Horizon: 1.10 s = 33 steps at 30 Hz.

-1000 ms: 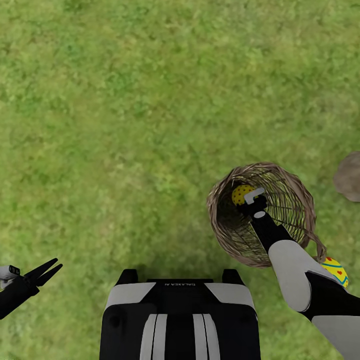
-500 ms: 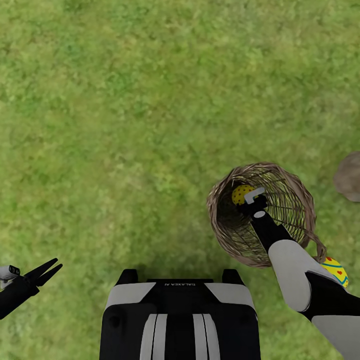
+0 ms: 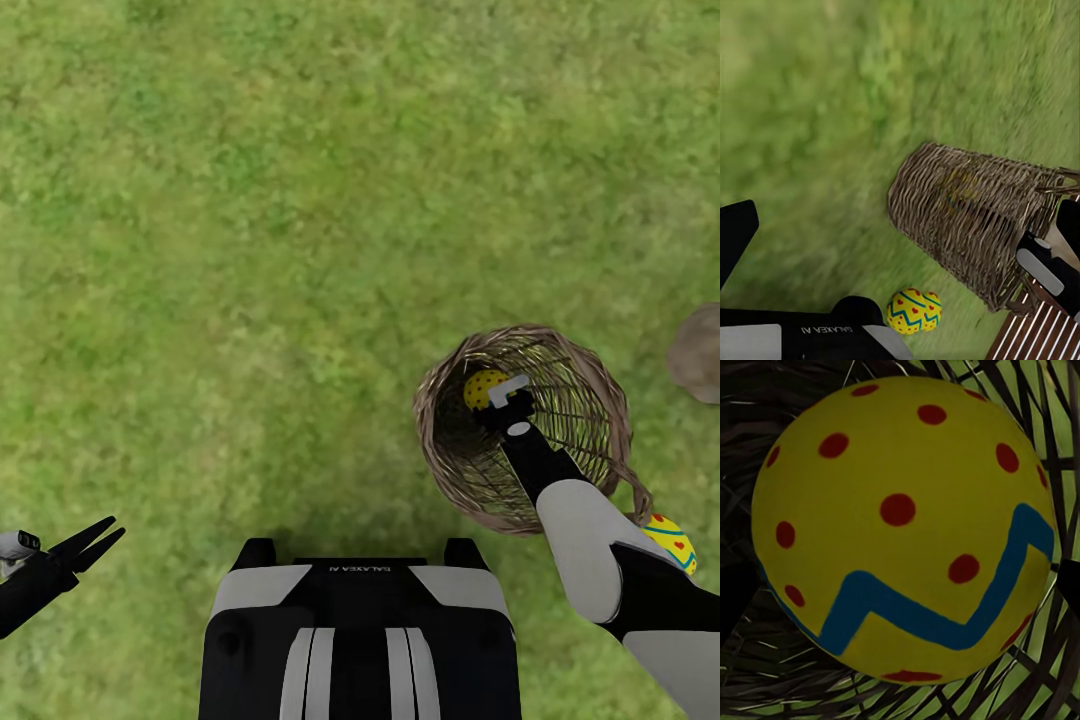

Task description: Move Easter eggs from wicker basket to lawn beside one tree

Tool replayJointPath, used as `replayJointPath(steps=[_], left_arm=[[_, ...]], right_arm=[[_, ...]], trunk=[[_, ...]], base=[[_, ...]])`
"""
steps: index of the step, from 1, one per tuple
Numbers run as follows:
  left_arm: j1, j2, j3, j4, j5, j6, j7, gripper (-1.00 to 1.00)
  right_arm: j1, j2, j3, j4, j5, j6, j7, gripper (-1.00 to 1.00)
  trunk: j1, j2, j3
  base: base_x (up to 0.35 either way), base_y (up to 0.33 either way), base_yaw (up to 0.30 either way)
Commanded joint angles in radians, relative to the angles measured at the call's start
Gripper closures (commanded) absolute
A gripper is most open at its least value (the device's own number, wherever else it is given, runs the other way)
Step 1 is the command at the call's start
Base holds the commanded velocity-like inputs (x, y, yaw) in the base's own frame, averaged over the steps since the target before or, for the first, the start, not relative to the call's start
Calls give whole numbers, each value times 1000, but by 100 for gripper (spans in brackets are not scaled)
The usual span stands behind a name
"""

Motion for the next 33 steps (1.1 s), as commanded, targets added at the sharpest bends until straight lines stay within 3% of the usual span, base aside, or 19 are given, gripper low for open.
replayJointPath(steps=[1, 8, 19, 30, 33], left_arm=[[0, 0, 1, 0, -2, 11, -5, -100], [0, 0, 1, -1, -2, 11, -5, -100], [0, 0, 1, 0, -2, 11, -5, -100], [0, -1, 1, -1, 0, 10, -6, -100], [0, 0, 1, -1, 0, 10, -6, -100]], right_arm=[[0, 1, -4, 0, 8, 2, -1, -100], [0, 1, -4, 0, 8, 4, -1, -100], [-1, 1, -4, 0, 8, 4, -1, -100], [-1, 1, -4, 0, 8, 4, -1, -100], [-1, 1, -4, 0, 8, 6, -1, -100]], trunk=[[0, 0, 0], [-11, 21, 9], [-54, 98, 44], [-54, 98, 44], [-42, 77, 34]], base=[[0, 0, 0], [0, 0, 0], [0, 0, 0], [0, 0, 0], [0, 0, 0]])
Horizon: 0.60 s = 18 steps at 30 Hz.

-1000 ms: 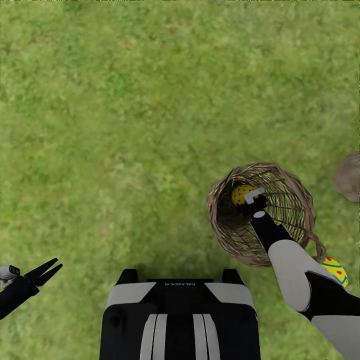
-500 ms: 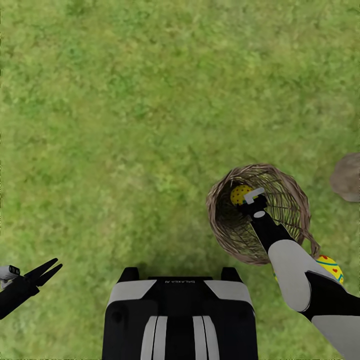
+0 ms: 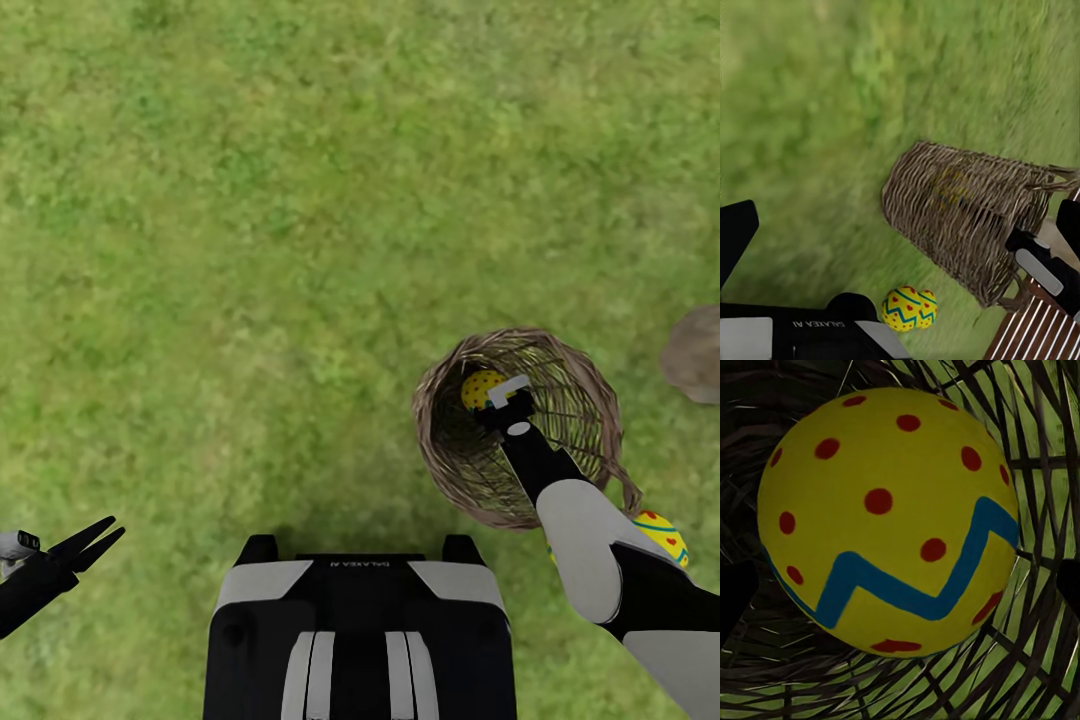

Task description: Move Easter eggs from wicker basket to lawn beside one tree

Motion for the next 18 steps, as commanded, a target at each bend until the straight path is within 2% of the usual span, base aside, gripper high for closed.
replayJointPath(steps=[1, 18], left_arm=[[0, 0, 1, 0, -2, 11, -5, -100], [0, 0, 1, 0, -2, 11, -5, -100]], right_arm=[[0, 1, -4, 0, 8, 2, -1, -100], [0, 1, -4, 1, 8, 10, 0, -100]], trunk=[[4, -7, -3], [69, -126, -57]], base=[[0, 0, 0], [0, 0, 0]])
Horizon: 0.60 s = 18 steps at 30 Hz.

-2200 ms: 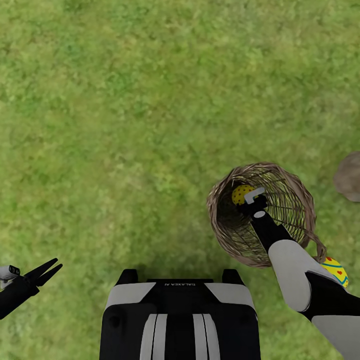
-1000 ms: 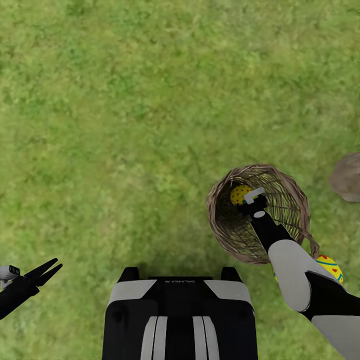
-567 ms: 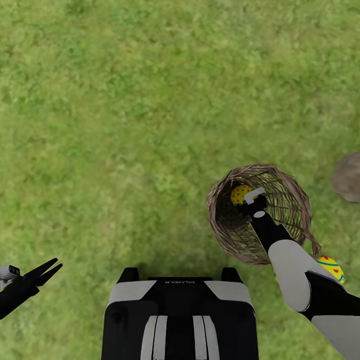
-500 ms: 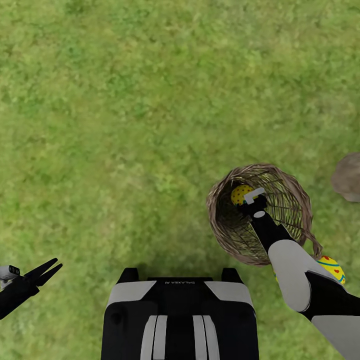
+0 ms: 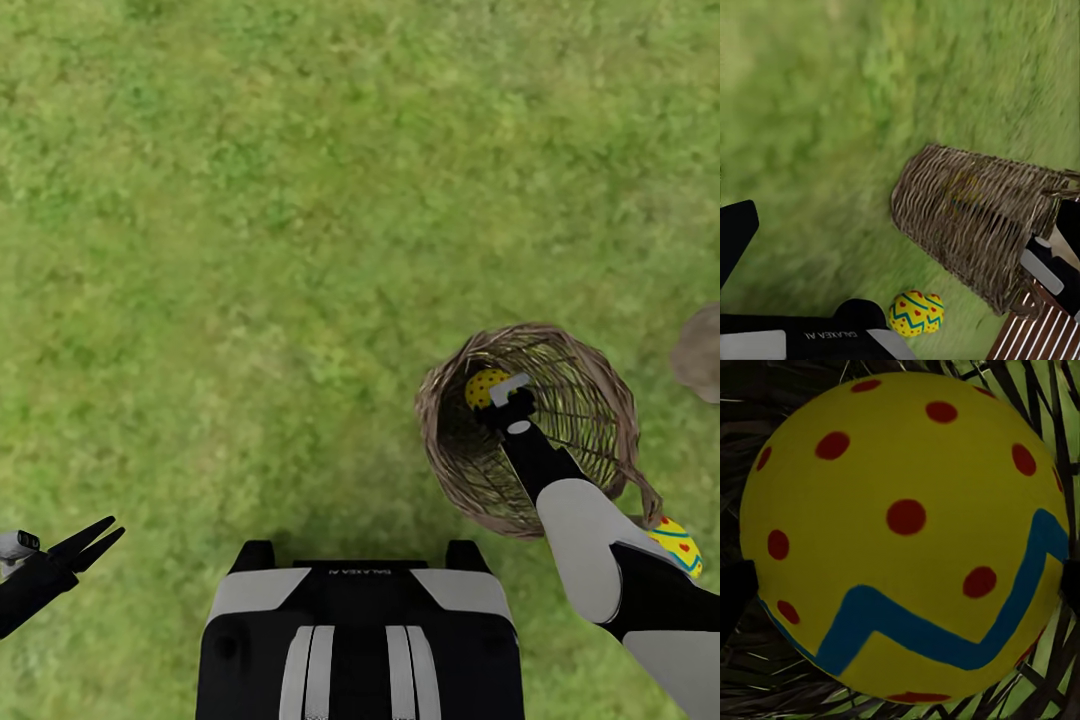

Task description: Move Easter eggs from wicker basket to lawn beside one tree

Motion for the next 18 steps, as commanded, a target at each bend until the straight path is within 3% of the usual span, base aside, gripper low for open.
replayJointPath(steps=[1, 18], left_arm=[[0, 0, 1, 0, -1, 11, -5, -100], [0, 0, 1, 0, -1, 11, -5, -100]], right_arm=[[0, 0, -8, 13, 6, 2, 1, -100], [0, 3, -6, 15, 18, 8, 2, -100]], trunk=[[5, -7, -4], [47, -84, -38]], base=[[0, 0, 0], [0, 0, 0]])
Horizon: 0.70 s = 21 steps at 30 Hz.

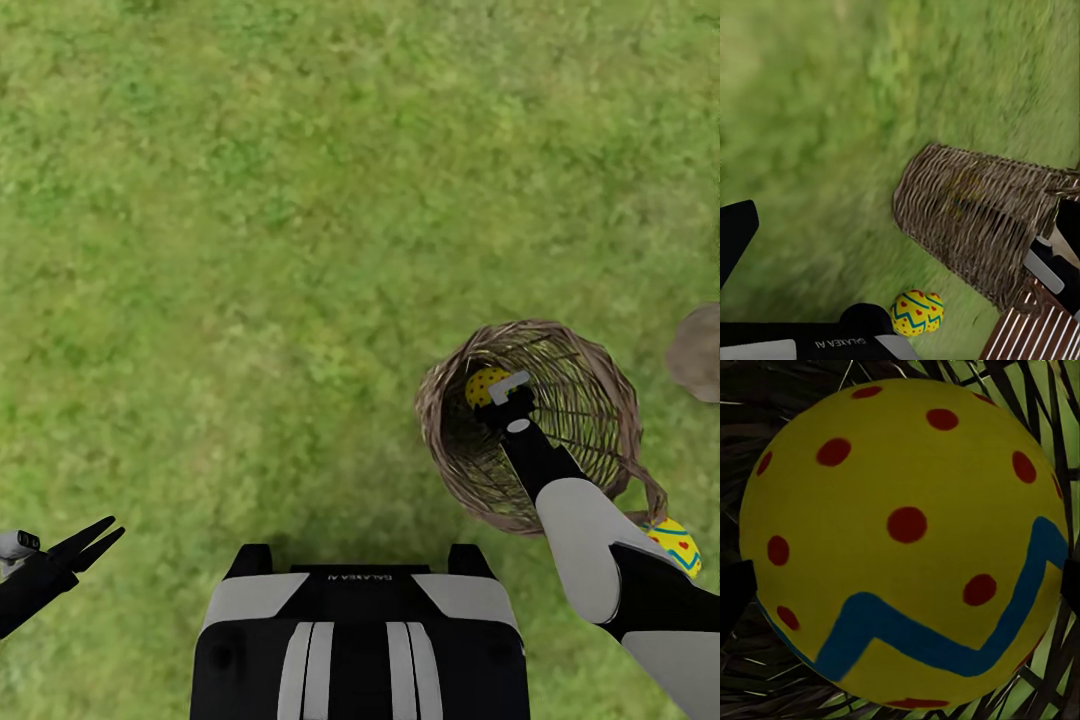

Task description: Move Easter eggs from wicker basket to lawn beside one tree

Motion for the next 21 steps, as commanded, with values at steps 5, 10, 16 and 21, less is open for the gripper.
replayJointPath(steps=[5, 10, 16, 21], left_arm=[[0, 0, 1, 0, -1, 11, -5, -100], [0, 0, 1, 0, -1, 11, -4, -100], [0, 0, 1, 0, -1, 11, -5, -100], [0, 0, 1, 0, -1, 11, -5, -100]], right_arm=[[0, 0, -7, 31, 10, 1, 1, 100], [1, 0, -6, 30, 10, 1, 3, 100], [1, 0, -6, 29, 10, 1, 4, 100], [1, 0, -6, 29, 10, 1, 4, 100]], trunk=[[1, 0, 0], [1, 0, 0], [1, 0, 0], [-11, 21, 9]], base=[[0, 0, 0], [0, 0, 0], [0, 0, 0], [0, 0, 0]])
